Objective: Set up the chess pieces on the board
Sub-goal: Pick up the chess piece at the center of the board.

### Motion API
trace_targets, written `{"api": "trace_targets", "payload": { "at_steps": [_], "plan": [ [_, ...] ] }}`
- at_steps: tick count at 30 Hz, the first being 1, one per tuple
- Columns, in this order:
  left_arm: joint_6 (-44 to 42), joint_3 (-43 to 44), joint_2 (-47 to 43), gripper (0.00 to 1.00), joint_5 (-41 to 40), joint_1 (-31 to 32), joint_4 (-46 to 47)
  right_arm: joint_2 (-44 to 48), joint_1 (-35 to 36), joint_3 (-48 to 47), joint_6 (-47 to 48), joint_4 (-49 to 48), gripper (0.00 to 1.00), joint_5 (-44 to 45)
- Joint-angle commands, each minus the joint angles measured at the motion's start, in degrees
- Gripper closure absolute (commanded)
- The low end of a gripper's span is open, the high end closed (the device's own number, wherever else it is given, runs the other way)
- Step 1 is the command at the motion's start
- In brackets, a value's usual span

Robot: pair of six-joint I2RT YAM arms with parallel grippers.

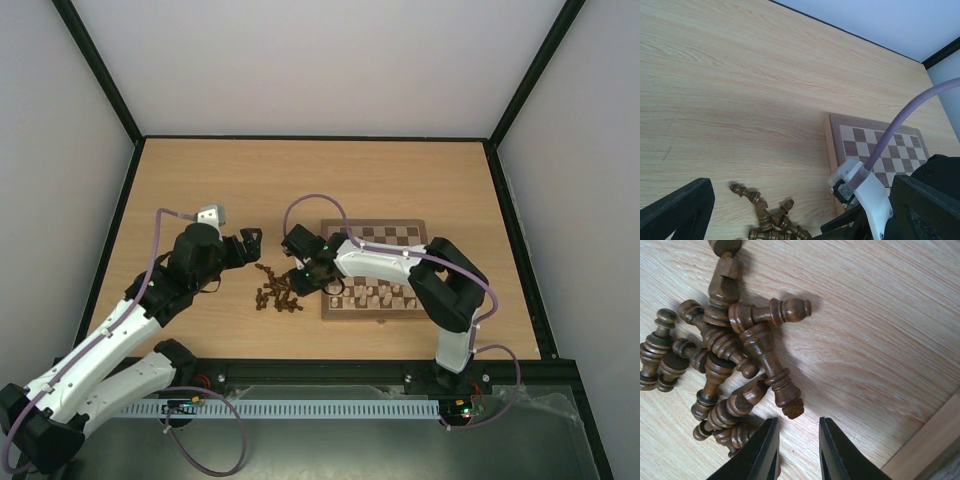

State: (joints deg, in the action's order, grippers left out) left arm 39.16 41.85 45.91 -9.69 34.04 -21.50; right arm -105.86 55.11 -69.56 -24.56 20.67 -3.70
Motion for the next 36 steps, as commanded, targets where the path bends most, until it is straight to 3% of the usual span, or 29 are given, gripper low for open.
{"api": "trace_targets", "payload": {
  "at_steps": [1, 13, 36],
  "plan": [
    [-0.27, -0.71, 0.38, 0.01, -0.52, -0.32, 0.50, -1.52, 0.29, -0.43, 0.39, 1.94, 0.77, 0.76],
    [0.03, -0.89, 0.80, 0.01, -0.30, -0.32, 1.06, -3.09, 0.33, -0.11, 0.56, 1.17, 0.82, 0.45],
    [-0.21, -1.07, 1.69, 0.01, 0.03, -0.31, 1.72, -1.41, 0.34, -0.84, 0.39, 1.30, 0.76, 0.80]
  ]
}}
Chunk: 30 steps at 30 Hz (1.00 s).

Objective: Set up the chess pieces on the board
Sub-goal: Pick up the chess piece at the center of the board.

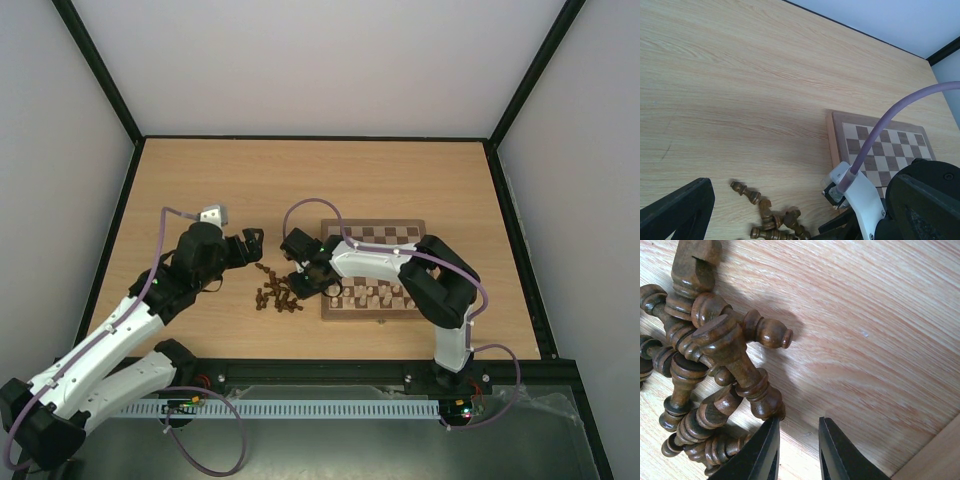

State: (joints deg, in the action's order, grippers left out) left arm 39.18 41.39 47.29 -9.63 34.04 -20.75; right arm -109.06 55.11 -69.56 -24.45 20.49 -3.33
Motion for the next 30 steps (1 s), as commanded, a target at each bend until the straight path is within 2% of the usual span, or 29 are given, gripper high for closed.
{"api": "trace_targets", "payload": {
  "at_steps": [1, 21, 24, 30],
  "plan": [
    [-0.24, -0.53, 0.33, 0.01, -0.04, -0.34, 0.98, 1.94, 0.28, -0.84, 0.28, 1.46, 0.76, 0.49],
    [-0.02, -0.78, 0.73, 0.00, 0.09, -0.34, 1.33, 2.21, 0.45, -0.43, 0.63, 0.49, 0.78, -1.35],
    [-0.01, -0.78, 0.89, 0.01, 0.21, -0.32, 1.57, 2.05, 0.55, -0.30, 0.79, 0.41, 0.84, -1.66],
    [-0.06, -0.87, 1.13, 0.01, 0.31, -0.40, 1.68, 0.79, 0.77, -0.40, 0.55, 0.38, 0.84, -1.43]
  ]
}}
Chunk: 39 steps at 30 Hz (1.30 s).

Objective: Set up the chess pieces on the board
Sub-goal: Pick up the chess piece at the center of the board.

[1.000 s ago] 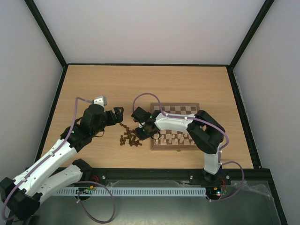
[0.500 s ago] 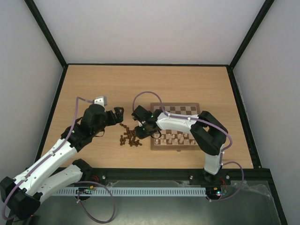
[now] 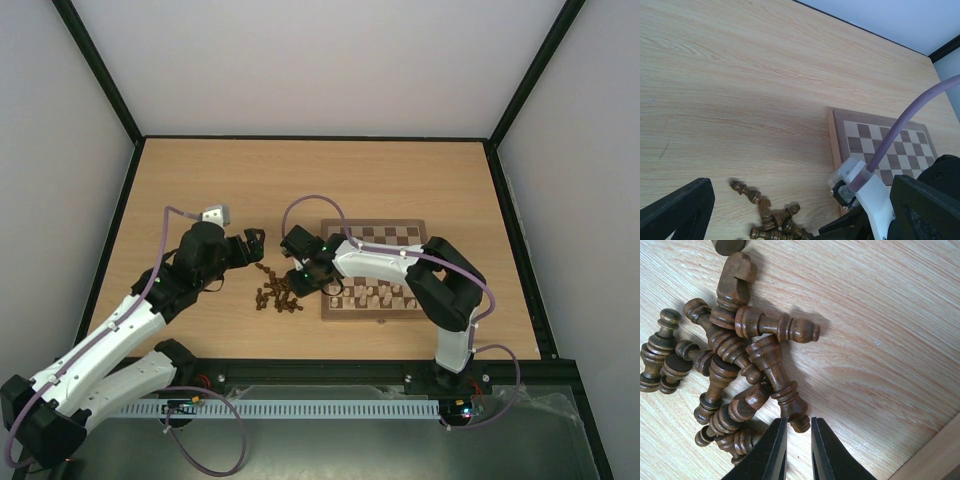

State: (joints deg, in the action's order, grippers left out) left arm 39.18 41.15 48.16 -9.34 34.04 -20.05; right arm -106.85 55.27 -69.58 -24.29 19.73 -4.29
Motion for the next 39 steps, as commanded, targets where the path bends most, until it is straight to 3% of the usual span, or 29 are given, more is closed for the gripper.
{"api": "trace_targets", "payload": {
  "at_steps": [1, 21, 33, 39],
  "plan": [
    [-0.08, -0.68, 0.25, 0.01, 0.03, -0.38, 0.98, -1.62, 0.62, -0.36, 0.31, 1.13, 0.84, -0.45],
    [-0.23, -0.74, 0.64, 0.01, 0.20, -0.38, 1.33, -3.06, 0.63, 0.28, 0.17, -1.26, 0.71, -0.83],
    [-0.32, -0.80, 0.77, 0.01, 0.29, -0.37, 1.50, -4.98, 0.59, -0.16, 0.47, -1.27, 0.77, -0.99],
    [-0.47, -0.72, 0.74, 0.01, 0.33, -0.35, 1.56, -3.96, 0.56, -0.87, 0.30, 0.01, 0.84, 0.60]
  ]
}}
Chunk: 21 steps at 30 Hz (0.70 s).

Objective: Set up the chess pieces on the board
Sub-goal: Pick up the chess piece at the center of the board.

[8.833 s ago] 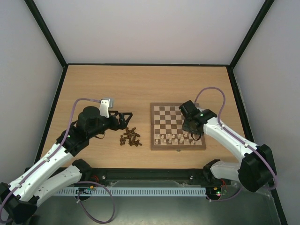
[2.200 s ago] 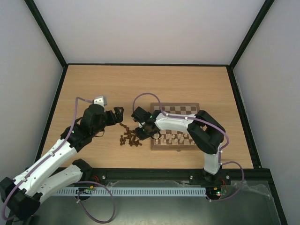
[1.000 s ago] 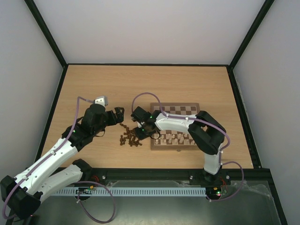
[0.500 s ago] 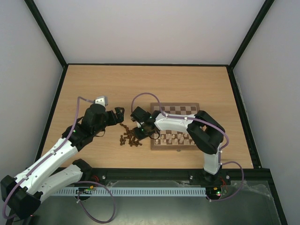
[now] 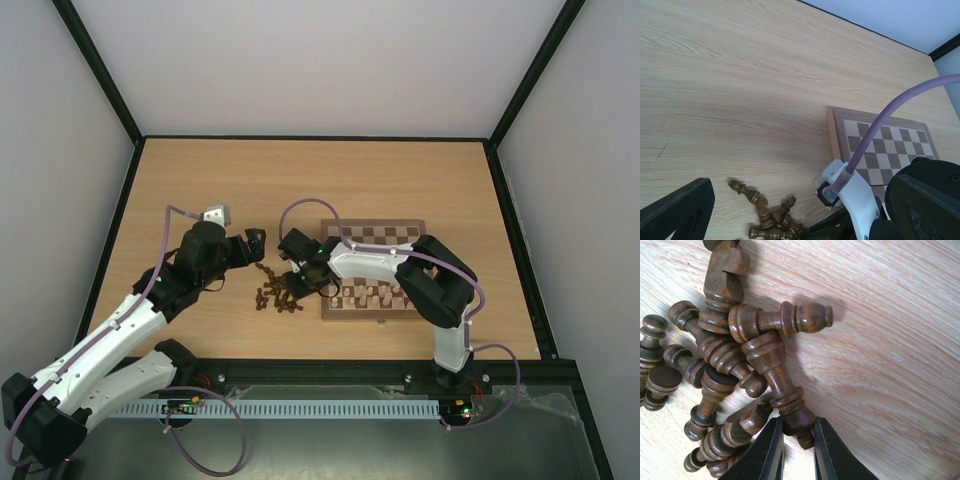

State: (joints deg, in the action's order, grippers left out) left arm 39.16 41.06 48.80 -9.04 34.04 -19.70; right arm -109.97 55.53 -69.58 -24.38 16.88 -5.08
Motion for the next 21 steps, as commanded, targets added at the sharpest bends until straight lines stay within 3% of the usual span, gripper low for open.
{"api": "trace_targets", "payload": {
  "at_steps": [1, 21],
  "plan": [
    [-0.48, -0.63, 0.03, 0.01, 0.00, -0.35, 1.11, -0.12, 0.34, -1.17, 0.45, 3.52, 0.84, 2.18],
    [-0.75, -1.91, 4.70, 0.01, 5.93, -0.33, 7.91, 11.82, 0.28, -3.65, 1.26, 11.35, 0.84, 7.62]
  ]
}}
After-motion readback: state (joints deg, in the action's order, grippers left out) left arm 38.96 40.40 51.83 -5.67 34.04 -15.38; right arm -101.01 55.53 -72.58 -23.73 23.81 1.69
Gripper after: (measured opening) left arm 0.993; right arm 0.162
